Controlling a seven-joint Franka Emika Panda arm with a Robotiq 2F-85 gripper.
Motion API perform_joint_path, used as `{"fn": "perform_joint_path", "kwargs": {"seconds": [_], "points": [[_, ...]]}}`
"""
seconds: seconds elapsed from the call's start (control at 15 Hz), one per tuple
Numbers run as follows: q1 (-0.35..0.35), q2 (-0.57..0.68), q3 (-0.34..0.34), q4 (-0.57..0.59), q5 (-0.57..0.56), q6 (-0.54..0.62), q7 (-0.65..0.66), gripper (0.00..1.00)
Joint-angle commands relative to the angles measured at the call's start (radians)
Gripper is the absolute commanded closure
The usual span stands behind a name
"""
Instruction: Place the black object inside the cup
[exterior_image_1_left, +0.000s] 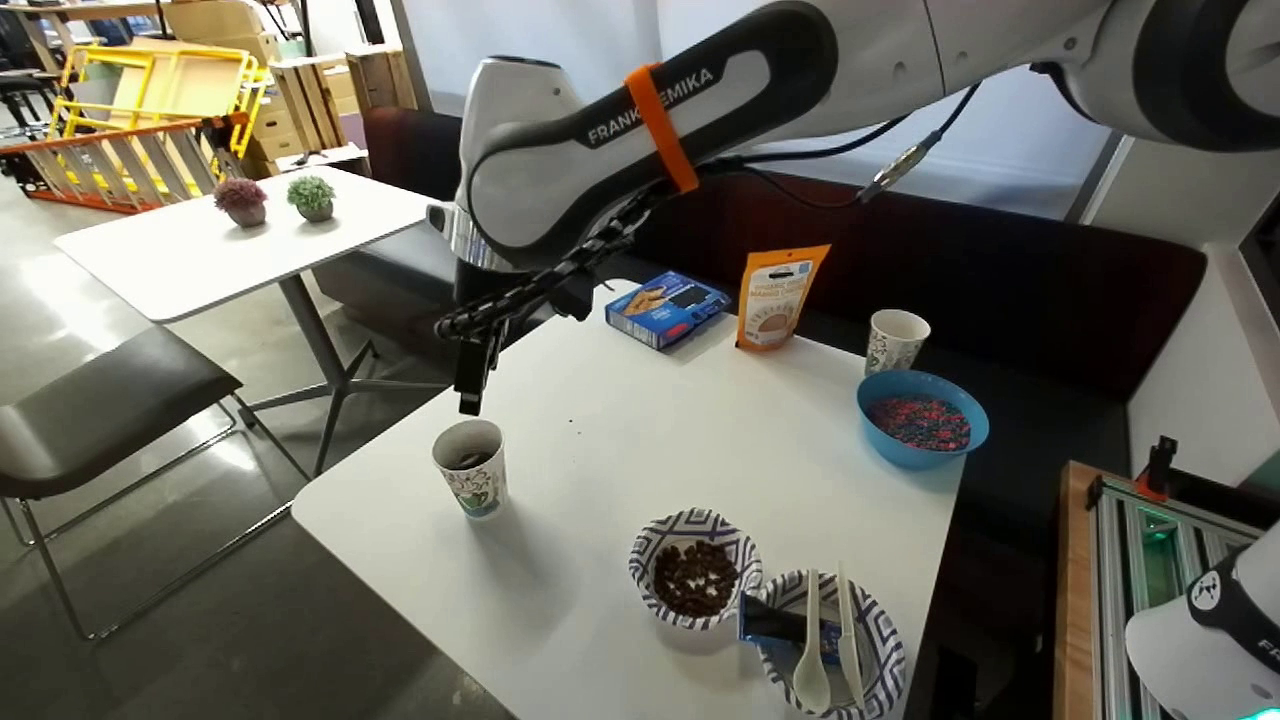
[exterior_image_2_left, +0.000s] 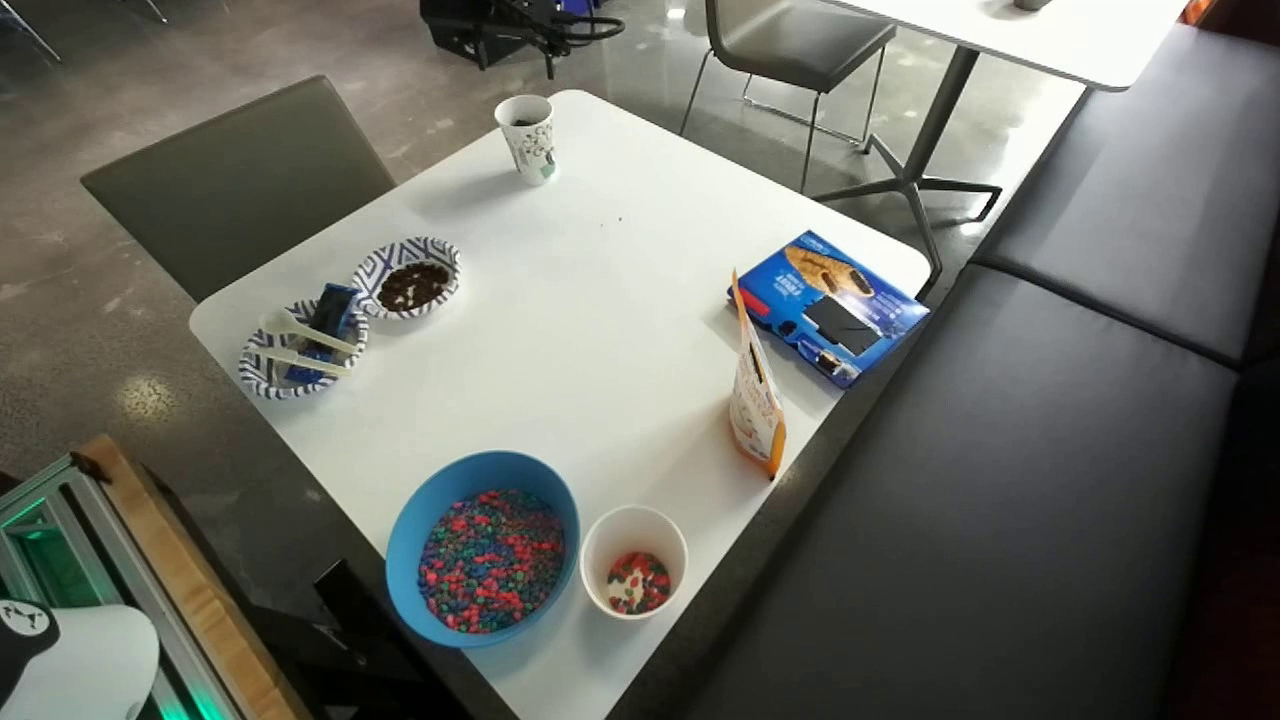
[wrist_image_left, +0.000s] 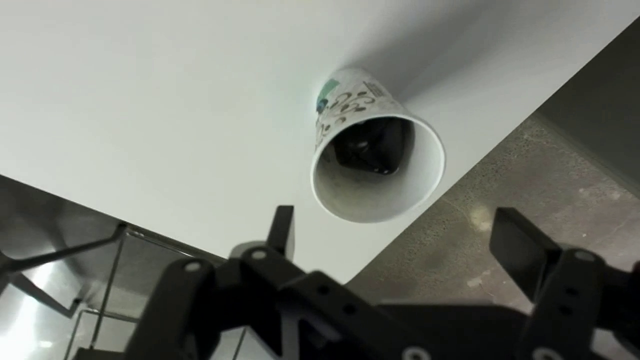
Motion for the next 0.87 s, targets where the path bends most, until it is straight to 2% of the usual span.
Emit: {"fn": "perform_joint_path", "kwargs": {"seconds": [0.0,0.13,0.27,0.53,0.6,0.8], "points": [[0.007,-0.147,-0.051,-0.105,-0.017,-0.162,0.151,0.0],[0.0,-0.244,-0.075,-0.188,-0.011,-0.238,0.217,0.0],[-0.005,-0.343,-0.106,-0.29,-0.012,-0.26,0.291,0.0],[-0.037,-0.499,-0.165,-0.486,0.03,-0.201,0.409,0.0],[-0.019,-0.397,-0.152,-0.337,0.004,-0.252,0.357,0.0],[-0.039,-0.471,-0.173,-0.431,0.016,-0.243,0.377,0.0]]}}
